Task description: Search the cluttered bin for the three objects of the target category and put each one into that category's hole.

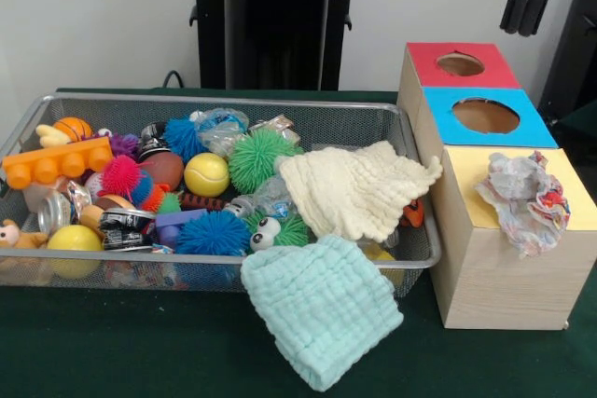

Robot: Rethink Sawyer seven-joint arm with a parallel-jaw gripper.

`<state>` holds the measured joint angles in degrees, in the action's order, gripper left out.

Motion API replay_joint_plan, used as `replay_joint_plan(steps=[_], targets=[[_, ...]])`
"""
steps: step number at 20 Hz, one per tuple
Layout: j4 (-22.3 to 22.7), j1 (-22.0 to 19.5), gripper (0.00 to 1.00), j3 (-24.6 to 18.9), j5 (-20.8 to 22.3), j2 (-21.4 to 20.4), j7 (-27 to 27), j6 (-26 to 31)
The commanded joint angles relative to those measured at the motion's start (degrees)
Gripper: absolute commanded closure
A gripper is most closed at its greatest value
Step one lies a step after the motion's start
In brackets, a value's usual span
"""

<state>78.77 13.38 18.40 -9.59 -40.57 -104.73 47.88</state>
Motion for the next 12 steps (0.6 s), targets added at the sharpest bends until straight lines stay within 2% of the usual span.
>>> replay_joint_plan(steps=[1, 6, 12], targets=[[3.74, -6.33, 1.0, -10.14, 1.91, -3.18, 9.81, 5.96], [3.12, -6.9, 1.0, -12.25, 3.17, -2.16, 8.13, 4.74], [1.41, -5.9, 1.0, -13.26, 4.61, 0.1, 3.39, 3.06]])
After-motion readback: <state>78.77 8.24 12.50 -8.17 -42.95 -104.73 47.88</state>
